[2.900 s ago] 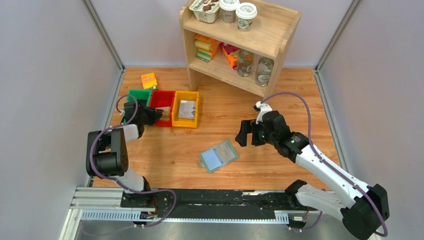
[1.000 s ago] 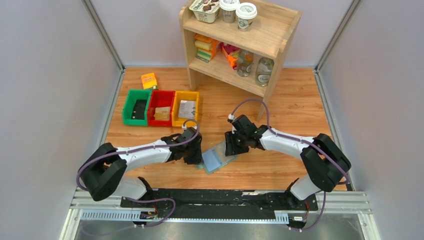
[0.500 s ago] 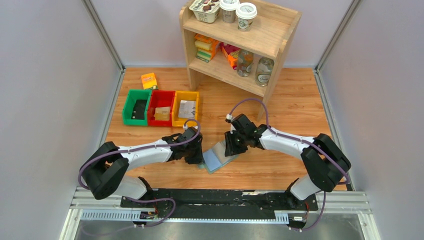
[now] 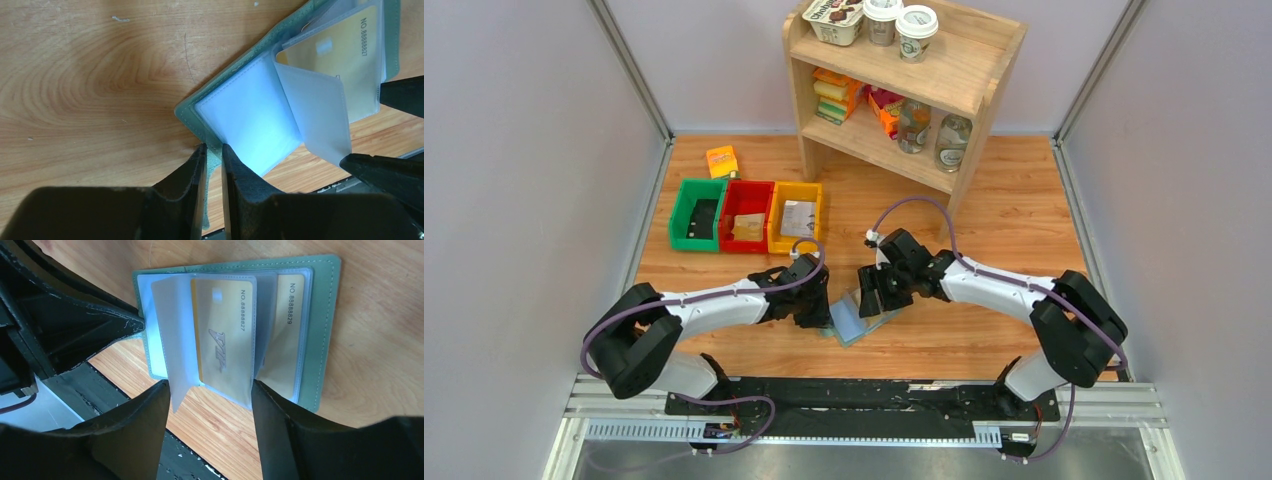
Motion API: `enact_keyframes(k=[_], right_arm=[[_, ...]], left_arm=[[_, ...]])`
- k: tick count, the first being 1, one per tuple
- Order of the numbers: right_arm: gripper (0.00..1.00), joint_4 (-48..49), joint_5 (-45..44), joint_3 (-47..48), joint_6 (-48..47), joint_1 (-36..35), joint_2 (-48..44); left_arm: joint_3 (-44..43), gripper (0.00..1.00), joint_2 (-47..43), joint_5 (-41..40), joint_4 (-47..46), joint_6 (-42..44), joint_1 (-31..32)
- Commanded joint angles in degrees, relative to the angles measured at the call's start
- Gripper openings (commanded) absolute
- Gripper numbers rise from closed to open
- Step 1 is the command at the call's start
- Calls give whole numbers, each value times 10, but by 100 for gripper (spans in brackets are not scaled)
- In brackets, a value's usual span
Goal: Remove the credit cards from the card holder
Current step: Remove the credit card from the card holder.
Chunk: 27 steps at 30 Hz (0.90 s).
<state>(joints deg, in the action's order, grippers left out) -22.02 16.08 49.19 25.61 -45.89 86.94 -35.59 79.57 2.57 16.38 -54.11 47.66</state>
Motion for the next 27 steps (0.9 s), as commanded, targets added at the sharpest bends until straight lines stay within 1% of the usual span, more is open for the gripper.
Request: enact_keyframes(k=[1, 3, 7, 9, 12, 18, 19, 21, 25, 27], right_arm=[[64, 9, -27, 12, 1, -3, -34], [64, 9, -37, 8, 1, -3, -41], [66, 10, -28, 9, -2, -3, -44], [70, 14, -14, 8, -3, -3, -44], [78, 20, 2, 7, -3, -3, -45], [80, 21, -19, 1, -4, -3, -55], [79, 20, -24, 0, -3, -3, -54], [73, 22, -36, -4, 0, 0, -51], [55, 38, -40, -19, 11, 12, -43], [47, 49, -41, -30, 17, 22, -41]], left_arm=[[9, 24, -5, -3, -26, -14, 3], [12, 24, -15, -10, -22, -17, 3], [21, 24, -42, -24, -13, -21, 3], [25, 24, -53, -45, -11, -22, 3], [26, 25, -64, -50, -7, -25, 3], [22, 26, -114, -79, 22, -26, 3], [23, 26, -134, -85, 23, -27, 3], [21, 27, -163, -91, 22, -28, 3], [23, 29, -195, -79, -18, -47, 2], [30, 30, -190, -66, -70, -70, 3]])
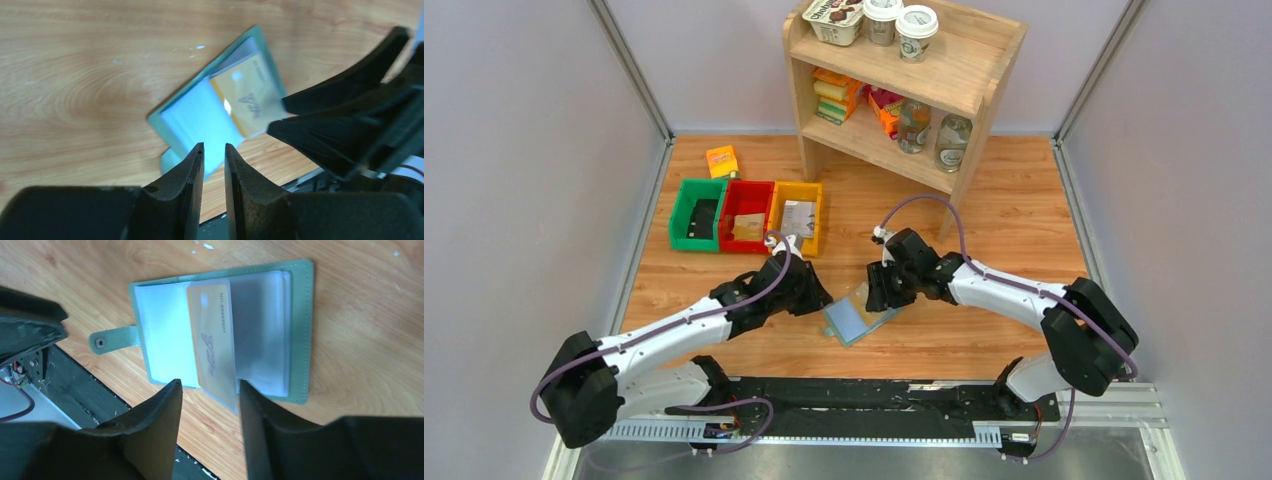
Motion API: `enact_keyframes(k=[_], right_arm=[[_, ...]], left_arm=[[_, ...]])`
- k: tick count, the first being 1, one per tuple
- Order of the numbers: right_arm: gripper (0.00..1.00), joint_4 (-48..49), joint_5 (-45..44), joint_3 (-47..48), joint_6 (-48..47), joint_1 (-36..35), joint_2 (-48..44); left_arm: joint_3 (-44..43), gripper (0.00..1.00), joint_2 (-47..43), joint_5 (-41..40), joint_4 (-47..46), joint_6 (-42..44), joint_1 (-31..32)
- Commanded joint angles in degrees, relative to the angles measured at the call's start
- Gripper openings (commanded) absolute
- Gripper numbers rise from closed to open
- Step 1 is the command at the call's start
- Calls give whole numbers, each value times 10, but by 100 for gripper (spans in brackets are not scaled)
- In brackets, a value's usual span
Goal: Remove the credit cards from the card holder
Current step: Remove the credit card from the card holder.
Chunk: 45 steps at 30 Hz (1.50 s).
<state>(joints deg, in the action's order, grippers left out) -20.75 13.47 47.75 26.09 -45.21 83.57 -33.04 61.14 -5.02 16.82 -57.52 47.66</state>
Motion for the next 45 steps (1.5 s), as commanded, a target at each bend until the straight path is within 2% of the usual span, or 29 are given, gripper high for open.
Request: enact_keyframes(k=[1, 9, 14, 32, 38, 45], right_arm=[[42, 40, -14, -21, 15, 21, -7], [25, 78, 5, -56, 28, 54, 9], [20, 96, 30, -71, 34, 72, 18], [20, 104, 57, -80, 49, 81, 41], [20, 106, 59, -83, 55, 84, 45], [19, 115, 73, -88, 65, 90, 51]], left_arm=[[6, 30, 3, 13, -92, -39, 3], [50, 30, 120, 74, -263, -118, 3], [62, 30, 178, 90, -326, -145, 3], [66, 31, 280, 99, -412, -203, 3], [88, 29, 279, 103, -508, -208, 3], [123, 18, 282, 100, -633, -217, 3]])
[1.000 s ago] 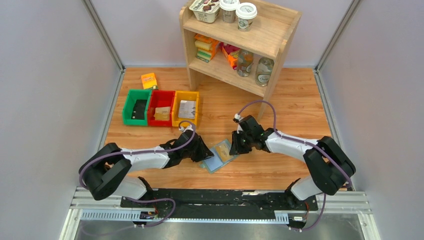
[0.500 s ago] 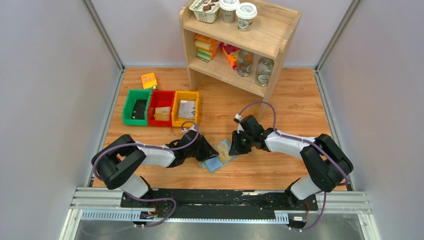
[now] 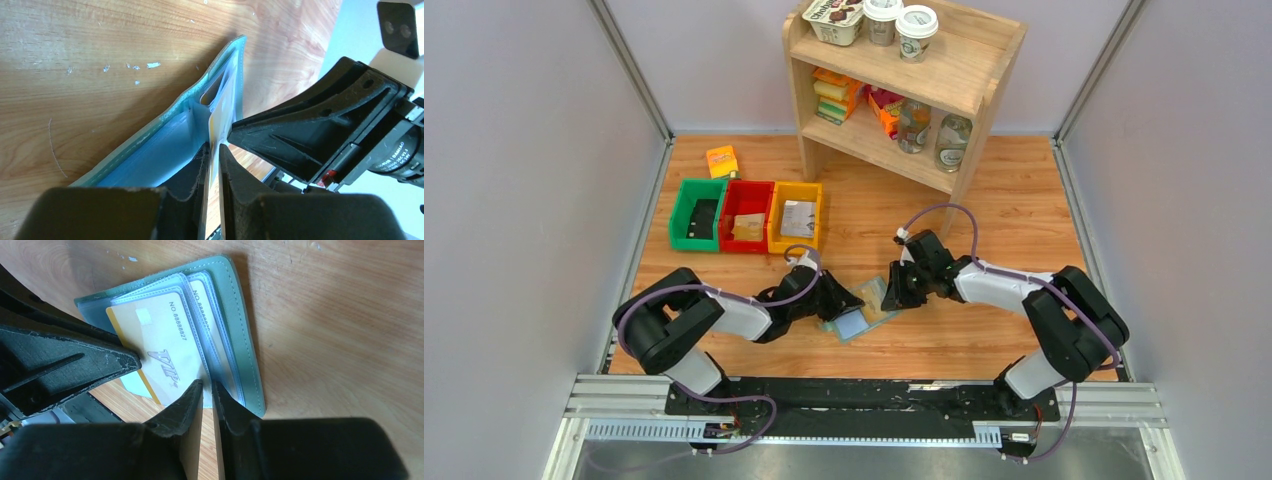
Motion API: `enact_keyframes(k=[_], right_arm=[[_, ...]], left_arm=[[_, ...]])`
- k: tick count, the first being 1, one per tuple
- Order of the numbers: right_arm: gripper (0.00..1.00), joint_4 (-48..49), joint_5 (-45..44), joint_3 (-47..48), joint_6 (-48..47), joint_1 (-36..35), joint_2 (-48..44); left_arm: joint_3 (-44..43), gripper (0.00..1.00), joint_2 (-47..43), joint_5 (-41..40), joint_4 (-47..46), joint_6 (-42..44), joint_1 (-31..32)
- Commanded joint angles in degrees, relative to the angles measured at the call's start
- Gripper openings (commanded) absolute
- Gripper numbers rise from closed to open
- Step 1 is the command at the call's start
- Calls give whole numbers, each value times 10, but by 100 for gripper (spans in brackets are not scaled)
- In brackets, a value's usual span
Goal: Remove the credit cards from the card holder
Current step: Remove the credit card from the card holder.
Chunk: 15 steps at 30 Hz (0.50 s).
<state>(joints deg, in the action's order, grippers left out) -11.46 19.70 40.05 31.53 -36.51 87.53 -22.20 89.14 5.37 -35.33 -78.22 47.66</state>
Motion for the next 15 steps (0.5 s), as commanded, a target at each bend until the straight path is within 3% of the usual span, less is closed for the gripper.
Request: enact_keyframes(k=[1, 8, 15], right_arm=[[20, 23, 13, -11, 13, 3, 13], [20, 37, 31, -16, 27, 3, 15], [20, 52, 49, -23, 38, 3, 17]], left_arm=[[17, 17, 2, -4, -130, -11, 3], [15, 13, 22, 7, -175, 0, 5], [-3, 19, 61, 23, -200, 15, 11]])
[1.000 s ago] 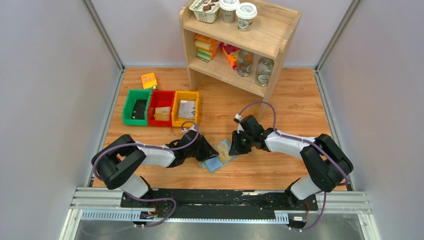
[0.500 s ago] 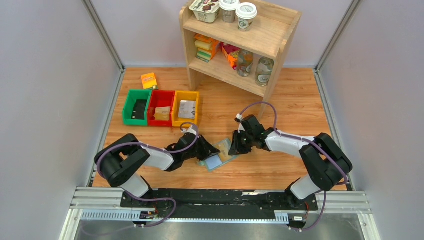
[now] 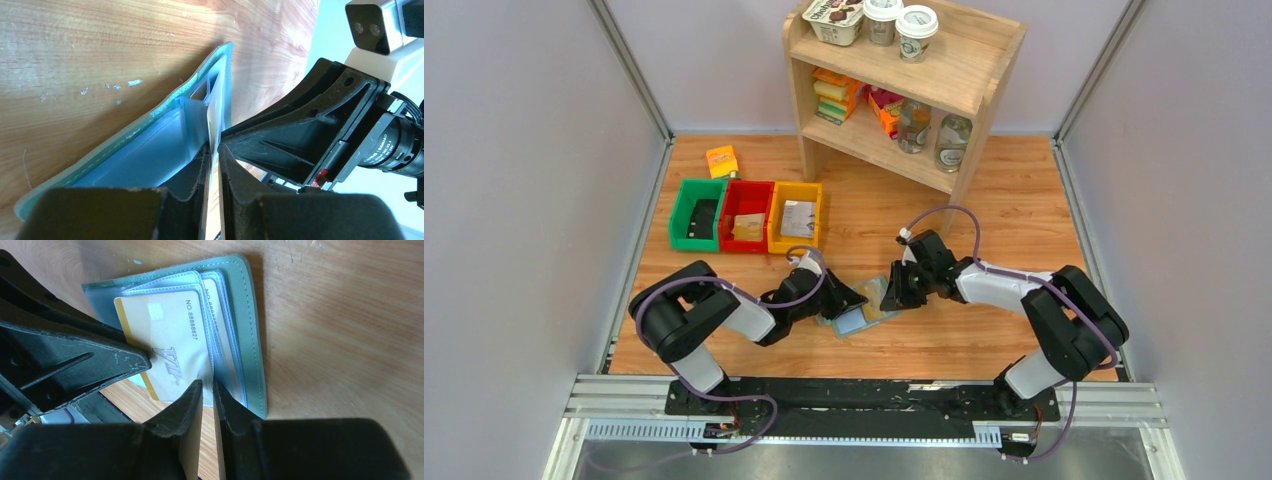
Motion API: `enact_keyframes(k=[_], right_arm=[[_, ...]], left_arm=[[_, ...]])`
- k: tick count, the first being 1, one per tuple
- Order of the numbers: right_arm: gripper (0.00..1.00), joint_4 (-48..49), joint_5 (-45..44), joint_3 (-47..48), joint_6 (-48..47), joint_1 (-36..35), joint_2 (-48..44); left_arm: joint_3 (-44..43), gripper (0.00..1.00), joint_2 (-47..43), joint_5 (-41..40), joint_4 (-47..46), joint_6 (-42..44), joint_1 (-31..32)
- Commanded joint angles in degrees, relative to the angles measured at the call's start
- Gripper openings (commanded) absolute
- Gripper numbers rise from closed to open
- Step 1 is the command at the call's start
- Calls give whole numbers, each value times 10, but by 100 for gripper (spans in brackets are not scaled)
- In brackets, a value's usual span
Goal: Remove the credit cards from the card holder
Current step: Remove the credit card from the card holder.
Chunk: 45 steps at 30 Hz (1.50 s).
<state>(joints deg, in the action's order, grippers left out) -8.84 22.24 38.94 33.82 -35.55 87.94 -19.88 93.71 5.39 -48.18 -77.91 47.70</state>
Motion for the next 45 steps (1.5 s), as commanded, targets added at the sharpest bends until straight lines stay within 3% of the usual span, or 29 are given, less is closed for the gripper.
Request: enact_keyframes(k=[1, 10, 17, 25, 33, 45], right_arm=[[20, 28, 25, -11, 16, -7, 14], [20, 30, 21, -12, 20, -7, 17], [23, 23, 5, -16, 31, 1, 25], [21, 15, -6, -24, 48, 22, 39], [7, 11, -6, -20, 51, 26, 51], [0, 13, -7, -26, 55, 33, 50]], left_arm=[[-31, 20, 21, 24, -72, 14, 12], [-36, 26, 49, 31, -78, 13, 13], [-11, 13, 8, 21, -82, 6, 13], [25, 12, -34, 7, -76, -10, 12], [25, 12, -74, 1, -1, -1, 12], [27, 4, -121, -11, 139, -5, 12]])
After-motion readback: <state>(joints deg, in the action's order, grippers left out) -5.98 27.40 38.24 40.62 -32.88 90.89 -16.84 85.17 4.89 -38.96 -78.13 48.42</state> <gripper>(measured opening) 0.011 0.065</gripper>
